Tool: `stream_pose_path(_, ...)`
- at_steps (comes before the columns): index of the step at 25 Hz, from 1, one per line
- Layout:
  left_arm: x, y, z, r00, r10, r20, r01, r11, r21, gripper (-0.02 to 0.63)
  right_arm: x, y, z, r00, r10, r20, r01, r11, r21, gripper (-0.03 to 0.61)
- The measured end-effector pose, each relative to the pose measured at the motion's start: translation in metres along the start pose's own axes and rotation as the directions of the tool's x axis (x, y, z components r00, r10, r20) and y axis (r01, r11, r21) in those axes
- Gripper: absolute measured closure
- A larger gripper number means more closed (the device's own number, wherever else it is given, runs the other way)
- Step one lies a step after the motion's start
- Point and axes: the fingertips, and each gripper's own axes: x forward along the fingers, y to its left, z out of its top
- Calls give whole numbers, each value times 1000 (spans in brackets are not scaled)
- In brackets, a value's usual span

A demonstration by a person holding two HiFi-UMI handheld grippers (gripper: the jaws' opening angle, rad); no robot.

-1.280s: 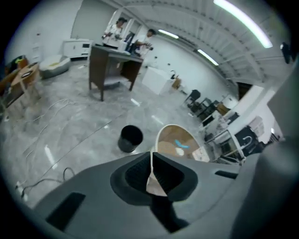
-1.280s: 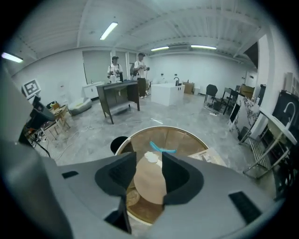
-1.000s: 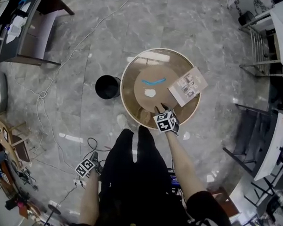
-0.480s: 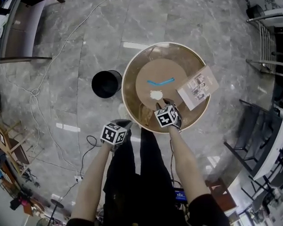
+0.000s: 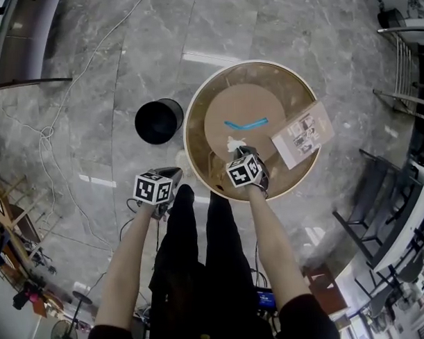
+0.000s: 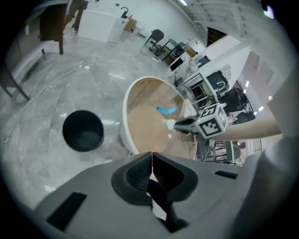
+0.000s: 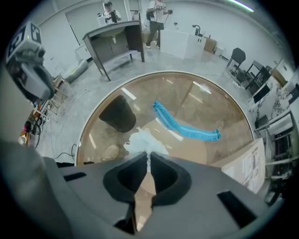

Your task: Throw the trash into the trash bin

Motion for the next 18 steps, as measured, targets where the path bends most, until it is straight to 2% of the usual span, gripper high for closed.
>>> stream_pose_path(4,-36,38,-82,994,80,-74,-91,984,-153,606,-37,10,22,997,0,75,1,1000,-15,552)
stream_pose_path(7,-62,47,-117,992,116,-43,-124,957,-262,606,-61,25,51,991,11,133,-3,998,-56,552)
stream_pose_path(10,-85,48,-128,989,141,42,-116,925,-363,606,-82,61,84,984,50,173,-26,990,-139,552)
stream_pose_path(13,-108,47,-125,979,156,133,-87,904,-418,606,-103,113,125,970,112,215,-57,967,-247,552)
stream_pose_path(18,-134,48,-120,953,179,245,-47,885,-463,606,-138,201,193,931,223,288,-71,887,-457,551)
